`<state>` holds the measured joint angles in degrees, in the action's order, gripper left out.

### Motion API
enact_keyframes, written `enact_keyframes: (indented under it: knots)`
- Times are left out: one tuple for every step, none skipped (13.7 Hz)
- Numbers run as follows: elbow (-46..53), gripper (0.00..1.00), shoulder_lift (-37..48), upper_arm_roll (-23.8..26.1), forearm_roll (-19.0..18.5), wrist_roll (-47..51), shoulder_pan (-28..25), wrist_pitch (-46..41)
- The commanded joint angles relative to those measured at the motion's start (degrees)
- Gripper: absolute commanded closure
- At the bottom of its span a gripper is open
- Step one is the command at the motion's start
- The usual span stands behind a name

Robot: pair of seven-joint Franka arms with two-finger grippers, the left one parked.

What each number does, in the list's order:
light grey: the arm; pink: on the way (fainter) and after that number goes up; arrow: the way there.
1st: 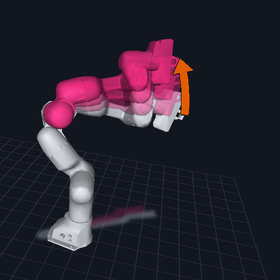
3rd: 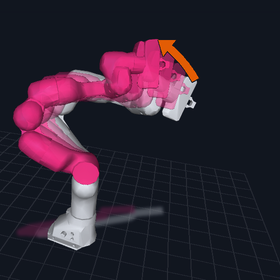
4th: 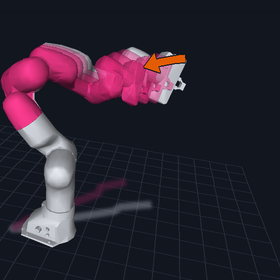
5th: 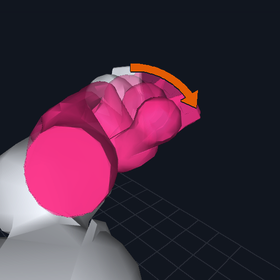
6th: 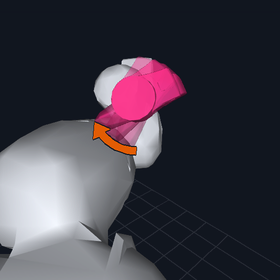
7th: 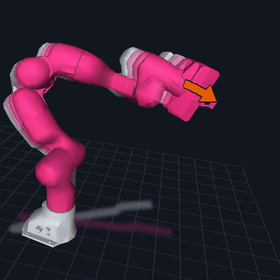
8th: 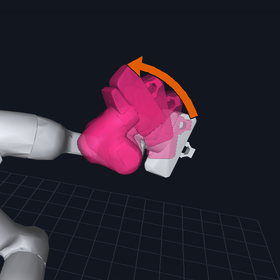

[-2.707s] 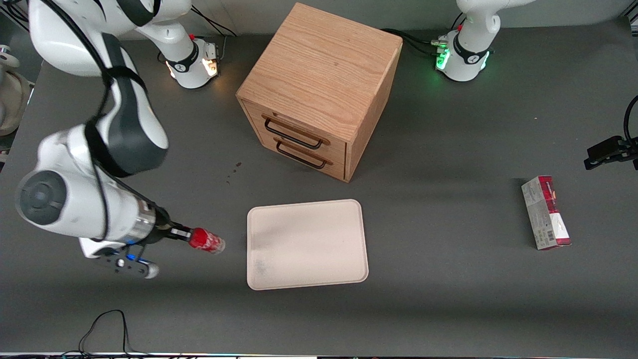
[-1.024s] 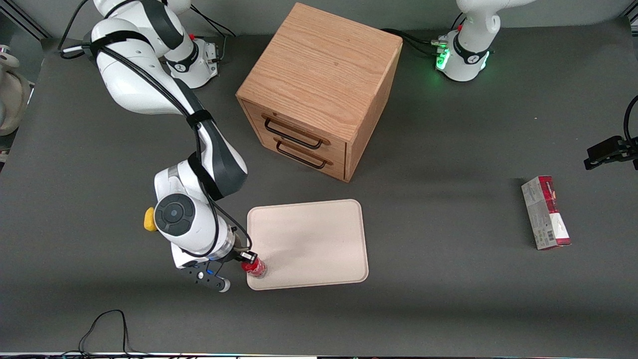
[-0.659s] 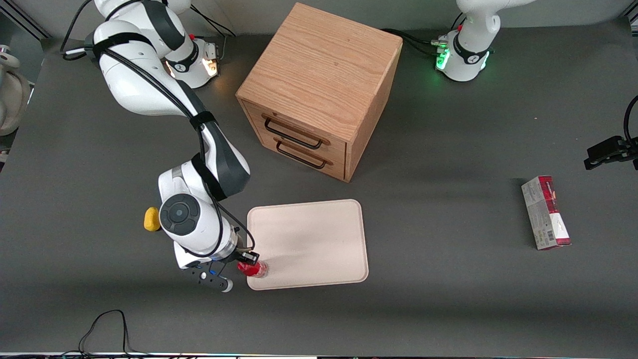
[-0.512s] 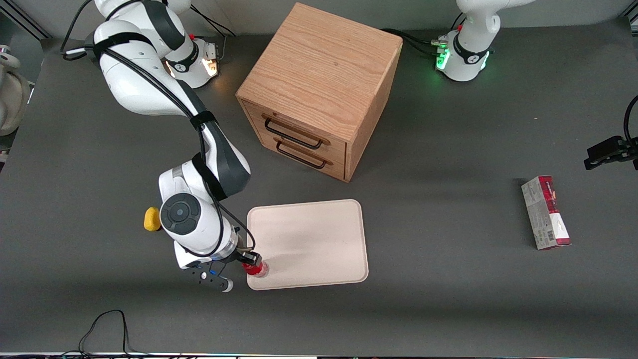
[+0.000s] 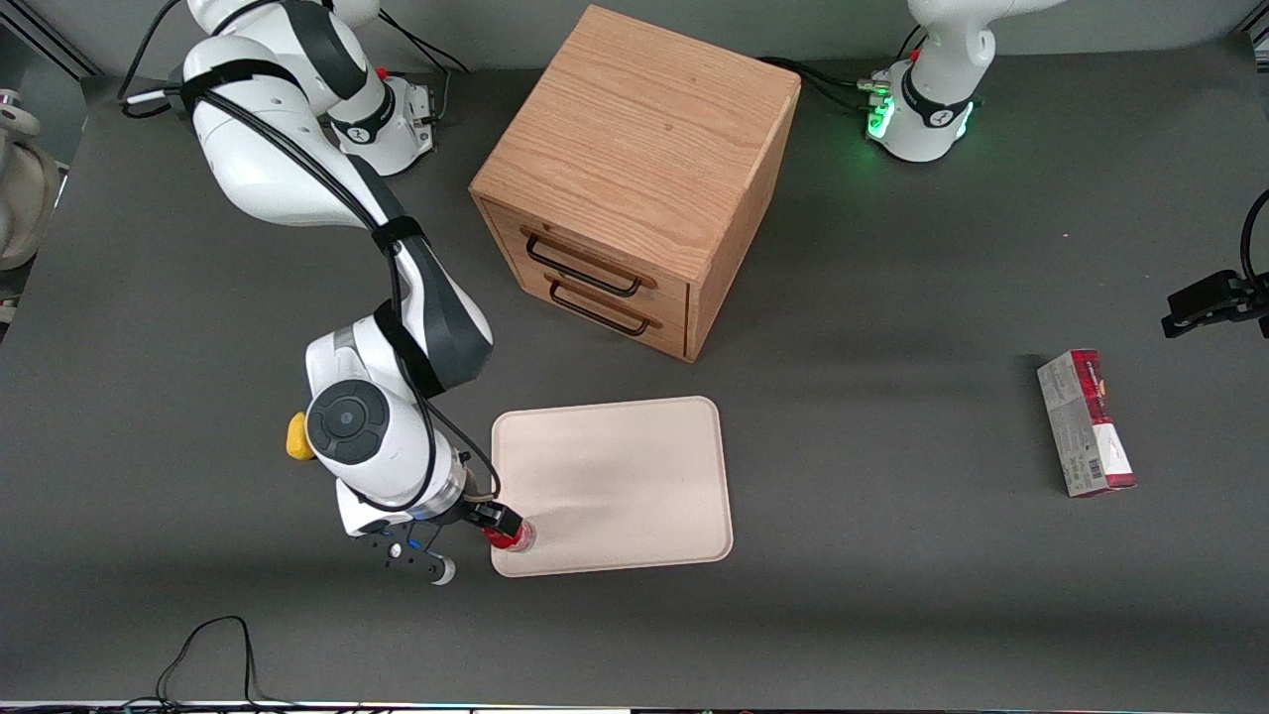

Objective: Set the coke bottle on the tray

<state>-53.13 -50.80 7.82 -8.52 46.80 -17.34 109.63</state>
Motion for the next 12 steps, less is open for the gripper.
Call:
enact_keyframes:
  knots:
    - [-0.1,0.0,3.7,0.4,-0.7,-2.2,1.6,-6.2]
    - [-0.6,0.0,5.2,0.6,-0.2,-5.4,2.2,-9.5]
    - [-1.7,0.0,7.3,0.5,1.9,-8.7,3.3,-13.3]
    - [-3.4,0.0,9.9,0.2,4.2,-12.4,4.8,-15.7]
    - [-6.7,0.0,13.6,0.1,5.5,-15.6,6.9,-16.9]
    - [-10.9,0.0,17.6,0.2,6.3,-18.3,8.7,-17.3]
    - [-15.6,0.0,21.8,0.2,7.0,-21.6,10.6,-17.3]
    - [-20.2,0.0,26.1,0.1,8.0,-24.8,12.6,-17.3]
    - [-25.0,0.0,30.7,-0.1,8.4,-28.3,14.2,-17.3]
    - [-29.4,0.0,34.9,-0.2,8.6,-31.6,15.7,-17.3]
    - [-33.0,0.0,38.9,-0.6,8.6,-34.4,16.7,-17.3]
    - [-35.7,0.0,42.3,-2.3,8.6,-36.2,16.6,-17.3]
